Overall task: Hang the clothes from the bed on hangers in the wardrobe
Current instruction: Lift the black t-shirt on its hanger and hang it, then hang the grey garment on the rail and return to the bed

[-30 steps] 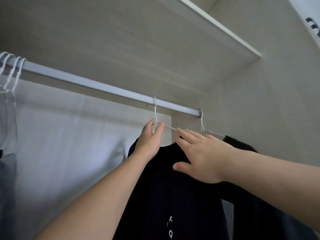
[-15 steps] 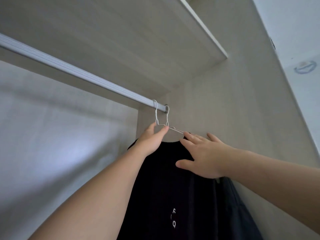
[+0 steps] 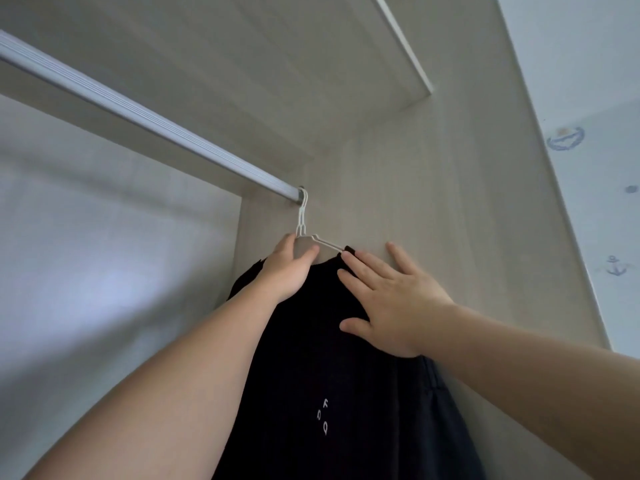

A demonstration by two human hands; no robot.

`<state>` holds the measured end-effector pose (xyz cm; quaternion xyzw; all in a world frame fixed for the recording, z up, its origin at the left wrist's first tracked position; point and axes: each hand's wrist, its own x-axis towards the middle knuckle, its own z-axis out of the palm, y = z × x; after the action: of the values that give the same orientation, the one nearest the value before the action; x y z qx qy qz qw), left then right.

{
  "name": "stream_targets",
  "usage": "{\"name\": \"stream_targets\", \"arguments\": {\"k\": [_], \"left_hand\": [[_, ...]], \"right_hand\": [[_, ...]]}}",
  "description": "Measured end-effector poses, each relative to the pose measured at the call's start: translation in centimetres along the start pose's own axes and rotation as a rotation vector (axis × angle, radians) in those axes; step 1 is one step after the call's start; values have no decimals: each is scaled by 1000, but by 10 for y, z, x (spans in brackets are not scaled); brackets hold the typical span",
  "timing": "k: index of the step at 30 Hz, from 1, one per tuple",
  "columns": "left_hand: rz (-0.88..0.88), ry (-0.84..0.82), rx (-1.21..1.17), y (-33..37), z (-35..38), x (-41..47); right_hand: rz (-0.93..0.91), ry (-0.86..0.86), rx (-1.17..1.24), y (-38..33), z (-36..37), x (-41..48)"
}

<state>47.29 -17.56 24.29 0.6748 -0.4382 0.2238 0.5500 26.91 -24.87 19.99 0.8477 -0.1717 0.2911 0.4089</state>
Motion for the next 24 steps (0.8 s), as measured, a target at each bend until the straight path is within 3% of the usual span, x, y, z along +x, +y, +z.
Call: {"name": "stream_targets", "arguments": {"k": [5,10,16,19,24], "left_hand": [[36,62,105,6,-6,-38],[387,181,279,32,4,-97],[690,193,300,94,48,-180],[765,135,248,122,86,-229],[705,-73,53,156,177,-333]], "right_hand": [[-20,41,154,5,-15,-20],[78,279,155,25,-20,-78],[182,341,122,59,-13,-180],[233,300,158,77,-3,-246],[411,85,270,98,36,-380]]}}
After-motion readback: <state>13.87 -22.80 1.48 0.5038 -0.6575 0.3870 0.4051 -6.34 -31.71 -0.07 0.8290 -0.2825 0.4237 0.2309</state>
